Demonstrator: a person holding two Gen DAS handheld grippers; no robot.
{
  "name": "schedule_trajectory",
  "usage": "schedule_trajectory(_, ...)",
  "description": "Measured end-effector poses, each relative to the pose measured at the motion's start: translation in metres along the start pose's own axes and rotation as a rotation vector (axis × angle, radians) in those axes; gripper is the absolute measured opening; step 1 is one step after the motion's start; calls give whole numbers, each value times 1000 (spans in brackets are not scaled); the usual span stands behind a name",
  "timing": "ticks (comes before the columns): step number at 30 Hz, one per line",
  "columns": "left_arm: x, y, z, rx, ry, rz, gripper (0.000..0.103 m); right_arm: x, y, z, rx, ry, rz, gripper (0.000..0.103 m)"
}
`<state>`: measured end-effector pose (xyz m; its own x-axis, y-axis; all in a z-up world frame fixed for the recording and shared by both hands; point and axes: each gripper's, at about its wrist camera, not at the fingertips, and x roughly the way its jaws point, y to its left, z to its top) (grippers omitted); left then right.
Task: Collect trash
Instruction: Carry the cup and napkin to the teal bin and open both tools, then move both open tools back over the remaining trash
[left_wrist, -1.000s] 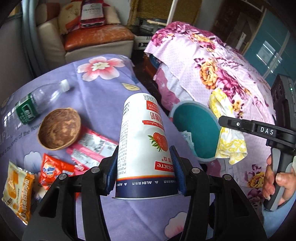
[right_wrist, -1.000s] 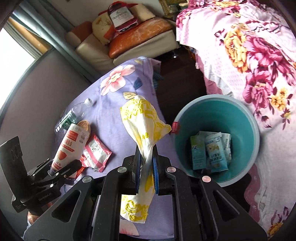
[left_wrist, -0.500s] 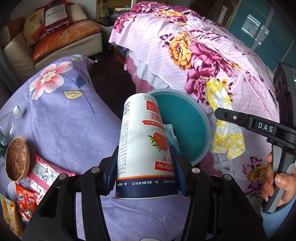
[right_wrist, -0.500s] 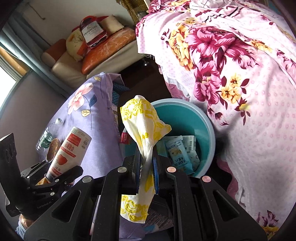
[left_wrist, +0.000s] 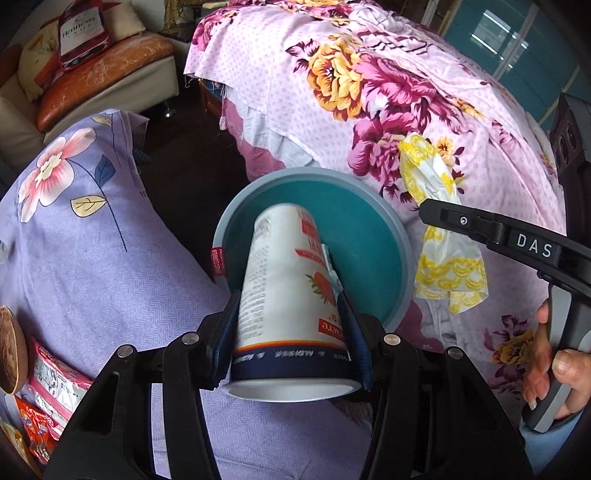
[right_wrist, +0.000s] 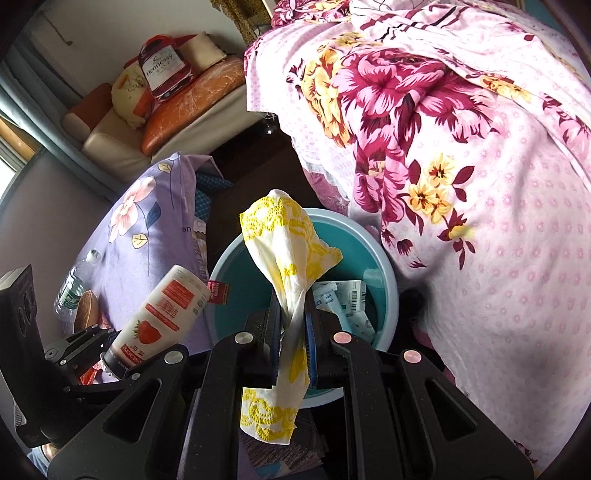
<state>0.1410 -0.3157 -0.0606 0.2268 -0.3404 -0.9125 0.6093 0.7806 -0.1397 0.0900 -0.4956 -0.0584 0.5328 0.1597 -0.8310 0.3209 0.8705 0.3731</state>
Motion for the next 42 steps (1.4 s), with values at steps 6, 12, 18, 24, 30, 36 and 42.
schedule_trajectory(6,2,9,0,-27,-6,31,80,9,-1,2,1,18,-7,11)
schedule_trajectory(12,-7,25,-9,-60,-16,34,88,16,5,1,-2,34,-14,13)
schedule_trajectory(18,-20,45,-21,-105,-32,30,91,20,14,-1,2,42,-28,53)
schedule_trajectory(24,-30,65,-34,-159,-36,27,91,20,24,-3,7,46,-28,68)
schedule_trajectory(30,-43,84,-52,-211,-46,25,91,18,43,-8,-27,68,-27,70)
schedule_trajectory(36,-60,106,-74,-249,-60,43,91,15,73,-17,-80,78,-21,71)
schedule_trajectory(42,-81,136,-99,-310,-82,60,91,17,111,-30,-152,107,-12,71)
